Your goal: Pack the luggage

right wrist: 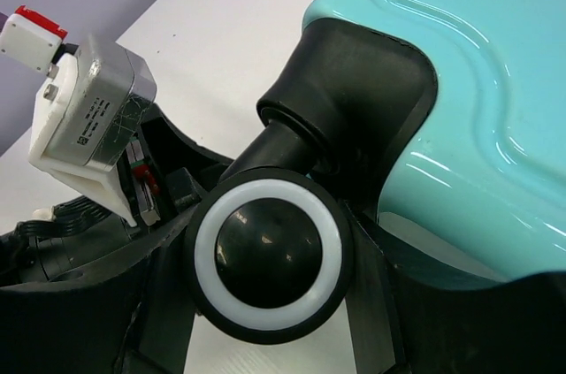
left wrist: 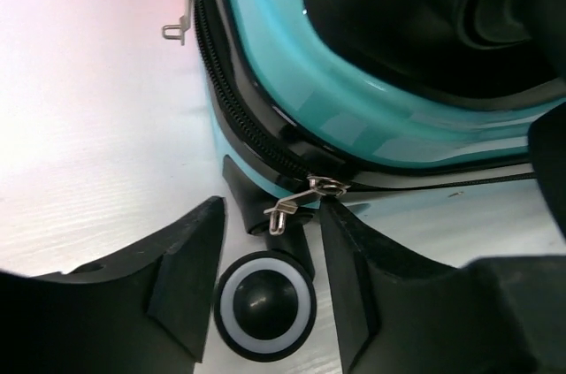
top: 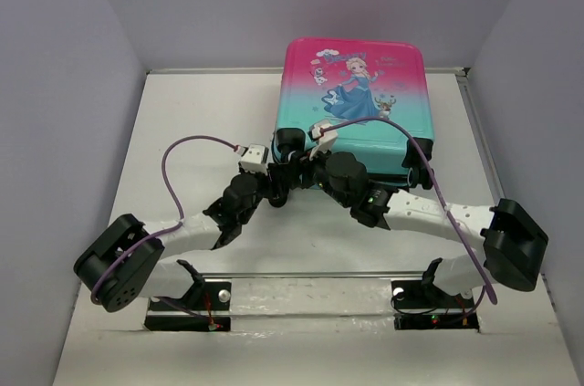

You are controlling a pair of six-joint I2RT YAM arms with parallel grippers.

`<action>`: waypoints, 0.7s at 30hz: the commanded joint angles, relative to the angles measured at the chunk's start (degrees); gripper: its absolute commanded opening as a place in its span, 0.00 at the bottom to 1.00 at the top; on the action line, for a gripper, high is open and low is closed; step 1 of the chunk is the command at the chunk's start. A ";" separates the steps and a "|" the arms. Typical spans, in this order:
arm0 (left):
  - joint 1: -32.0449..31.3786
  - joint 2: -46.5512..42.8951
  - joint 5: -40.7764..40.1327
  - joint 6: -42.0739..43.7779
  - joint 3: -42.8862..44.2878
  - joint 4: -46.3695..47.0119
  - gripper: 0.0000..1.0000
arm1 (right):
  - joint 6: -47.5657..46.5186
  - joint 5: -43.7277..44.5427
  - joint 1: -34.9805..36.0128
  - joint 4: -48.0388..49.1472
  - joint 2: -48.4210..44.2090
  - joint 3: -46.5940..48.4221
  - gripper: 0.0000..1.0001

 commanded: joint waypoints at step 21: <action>-0.72 -7.31 13.42 6.56 1.04 -0.09 0.81 | 1.70 -3.09 1.48 8.54 -3.06 0.80 0.07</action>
